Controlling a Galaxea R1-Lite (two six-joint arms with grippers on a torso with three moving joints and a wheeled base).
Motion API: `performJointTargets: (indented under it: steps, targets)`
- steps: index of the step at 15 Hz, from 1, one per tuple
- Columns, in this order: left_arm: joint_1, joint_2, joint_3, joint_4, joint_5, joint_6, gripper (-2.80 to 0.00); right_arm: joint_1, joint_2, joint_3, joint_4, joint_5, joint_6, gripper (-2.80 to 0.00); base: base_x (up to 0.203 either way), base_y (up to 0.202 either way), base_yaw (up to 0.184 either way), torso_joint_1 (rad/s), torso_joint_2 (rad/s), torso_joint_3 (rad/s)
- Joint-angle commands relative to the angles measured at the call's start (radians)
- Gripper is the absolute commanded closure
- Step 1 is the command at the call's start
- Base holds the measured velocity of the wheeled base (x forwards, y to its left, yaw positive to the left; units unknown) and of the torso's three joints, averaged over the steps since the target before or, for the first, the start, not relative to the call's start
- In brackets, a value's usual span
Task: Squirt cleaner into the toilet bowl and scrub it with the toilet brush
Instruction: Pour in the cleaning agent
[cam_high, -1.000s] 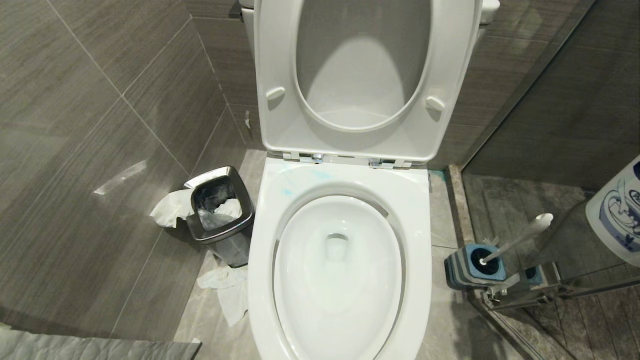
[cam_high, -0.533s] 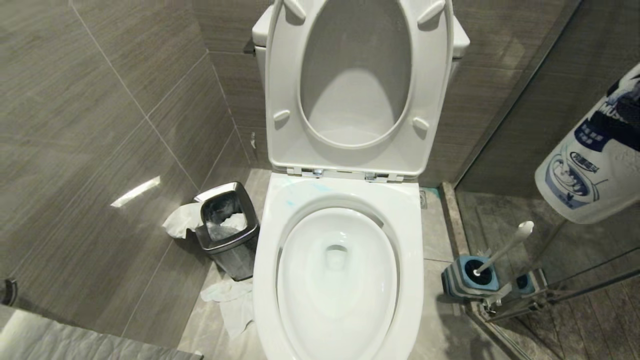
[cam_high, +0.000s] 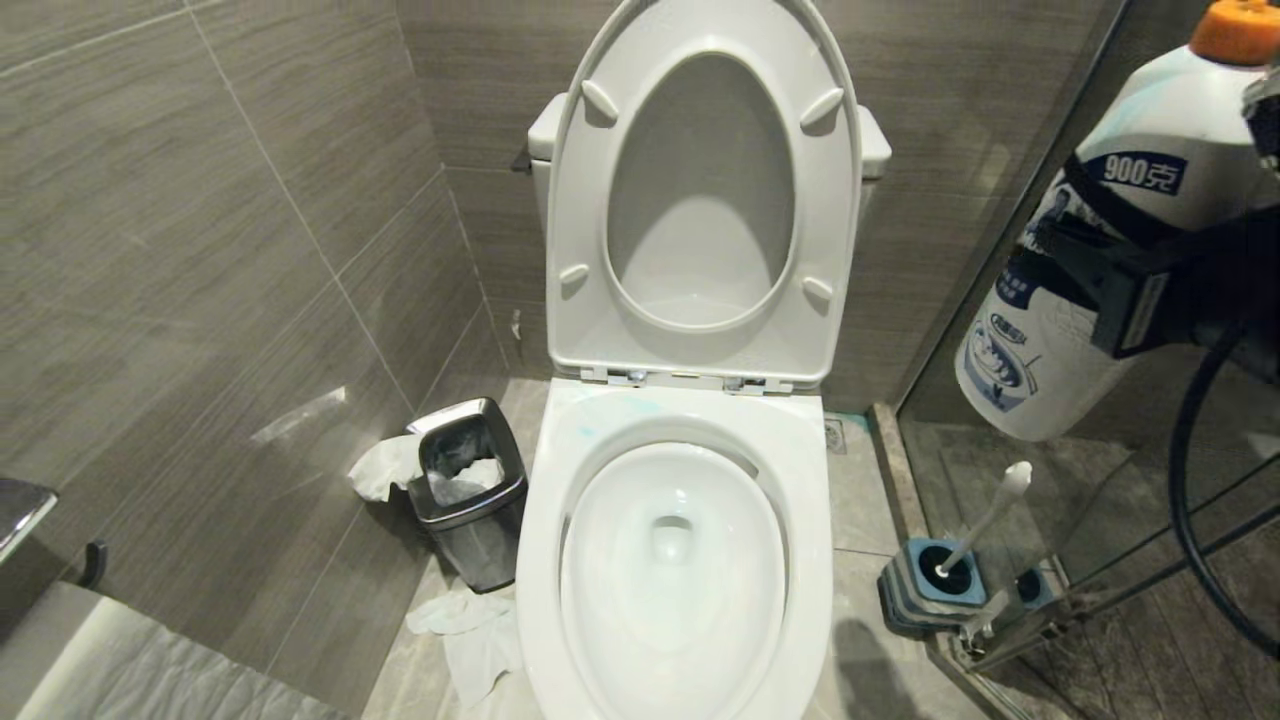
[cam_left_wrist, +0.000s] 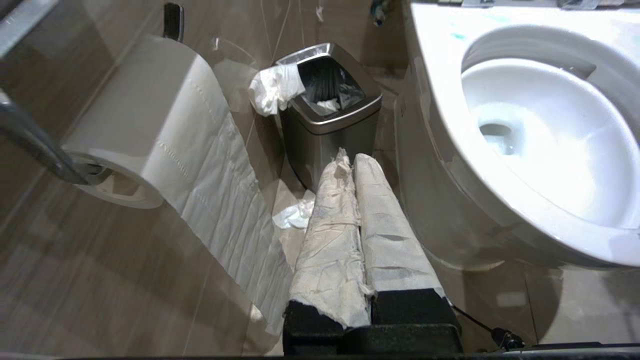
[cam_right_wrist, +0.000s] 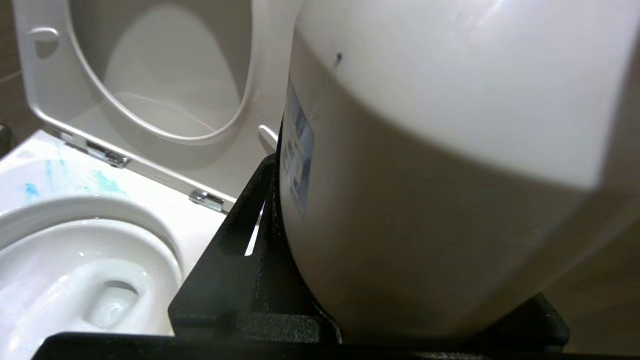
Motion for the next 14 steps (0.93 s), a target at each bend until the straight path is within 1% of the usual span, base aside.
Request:
performJointTargets:
  steps: [1,2,4,6,7,9,12,14]
  targets:
    - [0.000,0.001,0.000,0.000,0.000,0.001,0.00,0.014,0.118,-0.028,-0.031,-0.029,-0.052,0.00,0.000,0.000,0.000,0.002,0.00,0.188]
    - [-0.001,0.001,0.000,0.000,0.000,0.001,0.00,0.015,0.152,-0.042,-0.042,-0.034,-0.077,0.00,0.000,0.000,0.000,-0.002,0.00,0.109]
    - [0.000,0.001,0.000,0.000,0.000,0.000,0.00,0.015,0.227,-0.096,-0.051,-0.044,-0.093,0.00,0.000,0.000,0.000,0.002,0.00,0.051]
    - [-0.001,0.001,0.000,0.000,0.000,-0.001,0.00,0.017,0.304,-0.155,-0.053,-0.079,-0.121,0.00,0.000,0.000,0.000,0.000,0.00,0.000]
    - [0.000,0.001,0.000,0.000,0.000,-0.001,0.00,0.017,0.330,-0.168,-0.053,-0.095,-0.171,0.00,0.000,0.000,0.000,0.000,0.00,0.000]
    - [-0.001,0.001,0.000,0.000,0.000,-0.001,0.00,0.019,0.372,-0.176,-0.053,-0.100,-0.265,0.00,0.000,0.000,0.000,0.000,0.00,0.000]
    - [0.000,0.001,0.000,0.000,0.000,-0.001,0.00,0.031,0.433,-0.211,-0.055,-0.100,-0.377,0.00,0.000,0.000,0.000,0.000,0.00,0.000]
    - [-0.001,0.001,0.000,0.000,0.000,-0.001,0.00,0.037,0.484,-0.263,-0.056,-0.101,-0.437,0.00,0.000,0.000,0.000,0.000,0.00,0.000]
